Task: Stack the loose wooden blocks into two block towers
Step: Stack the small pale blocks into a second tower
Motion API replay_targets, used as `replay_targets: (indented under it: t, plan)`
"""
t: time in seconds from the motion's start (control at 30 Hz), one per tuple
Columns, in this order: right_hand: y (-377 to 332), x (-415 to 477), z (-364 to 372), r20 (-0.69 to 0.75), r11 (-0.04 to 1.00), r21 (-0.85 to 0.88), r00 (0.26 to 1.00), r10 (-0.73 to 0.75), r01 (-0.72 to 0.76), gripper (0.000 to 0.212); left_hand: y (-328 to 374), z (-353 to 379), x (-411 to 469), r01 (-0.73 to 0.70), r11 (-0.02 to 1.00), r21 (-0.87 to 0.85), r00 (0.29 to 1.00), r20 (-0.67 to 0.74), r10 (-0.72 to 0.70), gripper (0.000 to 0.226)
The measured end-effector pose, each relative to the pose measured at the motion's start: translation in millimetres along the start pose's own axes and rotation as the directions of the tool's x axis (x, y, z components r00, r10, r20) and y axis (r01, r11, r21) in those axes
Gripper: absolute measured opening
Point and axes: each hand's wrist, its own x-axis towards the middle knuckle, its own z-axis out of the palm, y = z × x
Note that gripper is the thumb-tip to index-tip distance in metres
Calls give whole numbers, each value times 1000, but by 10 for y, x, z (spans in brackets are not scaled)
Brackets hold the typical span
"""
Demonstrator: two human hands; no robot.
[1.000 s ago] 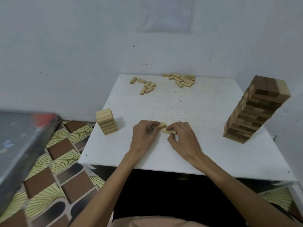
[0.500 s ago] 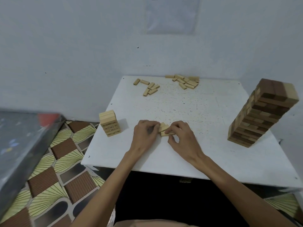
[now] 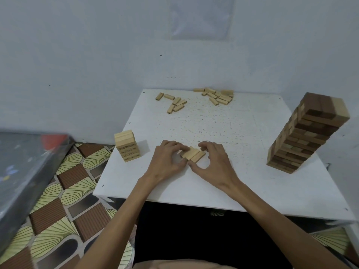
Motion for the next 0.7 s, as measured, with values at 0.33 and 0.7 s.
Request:
replay_targets:
  t: [0.33,0.7]
  plan:
    - [126,89,-190,194,989,145,981,-6,-22,72,-38,-145,-63,-77,997,-9,988,136,77,58]
    - [182,121,-283,189,995,102,982,2,-22,67,12,-189,0,6,998,-69,992,127,2,56]
